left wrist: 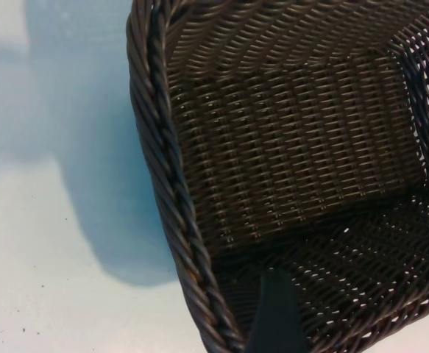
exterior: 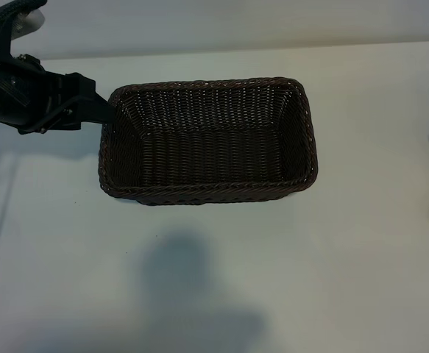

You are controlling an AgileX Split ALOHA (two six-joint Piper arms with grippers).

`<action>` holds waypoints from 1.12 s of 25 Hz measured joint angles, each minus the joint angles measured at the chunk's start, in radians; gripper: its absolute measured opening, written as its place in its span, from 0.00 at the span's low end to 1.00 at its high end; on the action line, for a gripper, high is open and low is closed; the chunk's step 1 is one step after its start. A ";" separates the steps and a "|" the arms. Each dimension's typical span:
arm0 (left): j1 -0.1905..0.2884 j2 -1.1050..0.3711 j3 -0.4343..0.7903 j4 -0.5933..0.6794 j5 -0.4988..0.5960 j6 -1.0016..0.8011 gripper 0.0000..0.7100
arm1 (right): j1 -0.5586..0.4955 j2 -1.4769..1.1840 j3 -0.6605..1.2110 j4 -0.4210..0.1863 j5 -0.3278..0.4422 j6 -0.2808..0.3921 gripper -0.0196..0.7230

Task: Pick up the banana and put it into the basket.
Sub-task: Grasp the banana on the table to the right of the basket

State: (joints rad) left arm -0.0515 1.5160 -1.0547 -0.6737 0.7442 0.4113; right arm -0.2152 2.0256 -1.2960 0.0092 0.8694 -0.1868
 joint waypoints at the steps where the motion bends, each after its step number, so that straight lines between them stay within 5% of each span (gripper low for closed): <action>1: 0.000 0.000 0.000 0.000 0.000 0.000 0.84 | 0.000 0.007 0.002 0.011 0.000 -0.009 0.82; 9: 0.000 0.000 0.000 0.000 0.000 0.000 0.84 | 0.000 0.025 0.012 0.050 -0.003 -0.028 0.79; 14: 0.000 0.000 0.000 0.000 0.000 0.001 0.84 | 0.000 0.025 0.012 0.051 -0.002 -0.031 0.61; 28: 0.000 0.000 0.000 0.000 0.001 0.002 0.84 | 0.000 0.025 0.012 0.053 0.003 -0.027 0.61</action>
State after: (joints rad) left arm -0.0515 1.5160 -1.0547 -0.6737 0.7451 0.4135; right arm -0.2152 2.0508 -1.2840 0.0619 0.8728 -0.2139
